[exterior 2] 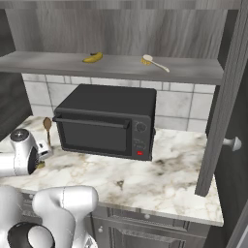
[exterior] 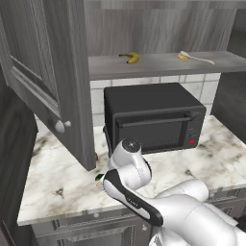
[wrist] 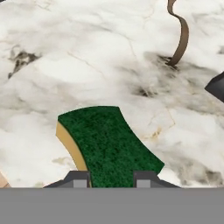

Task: Pick the sponge and dish brush from the cabinet and place them on the counter.

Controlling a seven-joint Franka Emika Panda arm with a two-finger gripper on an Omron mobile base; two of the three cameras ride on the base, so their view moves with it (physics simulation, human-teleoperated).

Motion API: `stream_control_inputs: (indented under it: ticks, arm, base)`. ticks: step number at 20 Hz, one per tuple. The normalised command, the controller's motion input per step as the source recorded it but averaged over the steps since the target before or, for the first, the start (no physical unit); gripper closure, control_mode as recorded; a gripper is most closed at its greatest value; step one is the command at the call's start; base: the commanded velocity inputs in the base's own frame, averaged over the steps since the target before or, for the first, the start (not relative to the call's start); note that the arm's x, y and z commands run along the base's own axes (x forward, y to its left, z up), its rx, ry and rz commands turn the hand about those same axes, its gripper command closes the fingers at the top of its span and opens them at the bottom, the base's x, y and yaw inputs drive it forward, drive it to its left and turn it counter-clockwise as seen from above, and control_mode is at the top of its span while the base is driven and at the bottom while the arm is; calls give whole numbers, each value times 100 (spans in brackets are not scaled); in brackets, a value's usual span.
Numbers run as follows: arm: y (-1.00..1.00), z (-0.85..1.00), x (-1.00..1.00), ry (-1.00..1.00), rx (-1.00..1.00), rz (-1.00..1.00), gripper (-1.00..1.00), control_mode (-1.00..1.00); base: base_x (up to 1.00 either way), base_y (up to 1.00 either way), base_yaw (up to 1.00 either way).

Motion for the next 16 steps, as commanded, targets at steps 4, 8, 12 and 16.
stream_control_inputs:
  ticks: [4,8,12,16]
  arm:
    - [1,-17,15,0,0,0,100,-100]
    - [3,-17,14,0,0,0,100,-100]
    - [3,-16,11,1,0,0,100,-100]
    - [5,-14,9,1,0,0,100,-100]
  base:
    - [0,0,0]
    - [0,0,0]
    - [0,0,0]
    - [0,0,0]
